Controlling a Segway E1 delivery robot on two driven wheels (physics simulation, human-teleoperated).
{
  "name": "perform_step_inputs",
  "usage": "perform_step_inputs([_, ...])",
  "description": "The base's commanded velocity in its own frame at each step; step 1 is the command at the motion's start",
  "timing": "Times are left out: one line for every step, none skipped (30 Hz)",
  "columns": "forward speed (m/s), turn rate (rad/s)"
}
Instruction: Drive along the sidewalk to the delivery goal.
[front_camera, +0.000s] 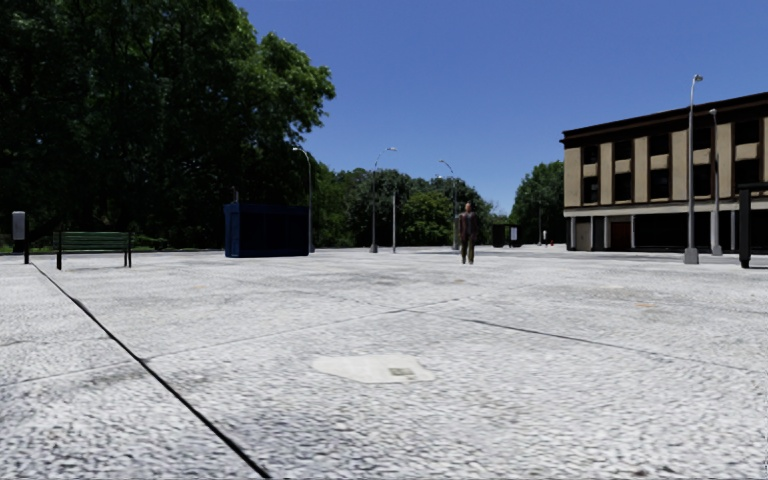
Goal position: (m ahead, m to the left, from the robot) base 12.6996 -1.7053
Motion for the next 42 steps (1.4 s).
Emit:
perform_step_inputs([2.00, 0.02])
perform_step_inputs([2.00, 0.00])
perform_step_inputs([2.00, 0.00])
perform_step_inputs([2.00, 0.00])
perform_step_inputs([2.00, 0.00])
perform_step_inputs([2.00, 0.00])
perform_step_inputs([2.00, 0.00])
perform_step_inputs([2.00, 0.00])
perform_step_inputs([2.00, 0.00])
perform_step_inputs([2.00, 0.00])
perform_step_inputs([2.00, 0.00])
perform_step_inputs([2.00, 0.00])
perform_step_inputs([2.00, 0.00])
perform_step_inputs([2.00, 0.00])
perform_step_inputs([2.00, 0.00])
perform_step_inputs([2.00, 0.00])
perform_step_inputs([2.00, 0.00])
perform_step_inputs([2.00, 0.00])
perform_step_inputs([2.00, 0.00])
perform_step_inputs([2.00, 0.00])
perform_step_inputs([2.00, 0.00])
perform_step_inputs([2.00, 0.00])
perform_step_inputs([2.00, 0.00])
perform_step_inputs([2.00, 0.00])
perform_step_inputs([2.00, 0.00])
perform_step_inputs([2.00, 0.00])
perform_step_inputs([2.00, 0.00])
perform_step_inputs([2.00, 0.00])
perform_step_inputs([2.00, 0.00])
perform_step_inputs([2.00, 0.00])
perform_step_inputs([2.00, 0.00])
perform_step_inputs([2.00, 0.00])
perform_step_inputs([2.00, 0.00])
perform_step_inputs([2.00, 0.00])
perform_step_inputs([2.00, 0.00])
perform_step_inputs([2.00, 0.00])
perform_step_inputs([2.00, 0.00])
perform_step_inputs([2.00, 0.00])
perform_step_inputs([2.00, 0.00])
perform_step_inputs([2.00, 0.00])
perform_step_inputs([2.00, 0.00])
perform_step_inputs([2.00, 0.00])
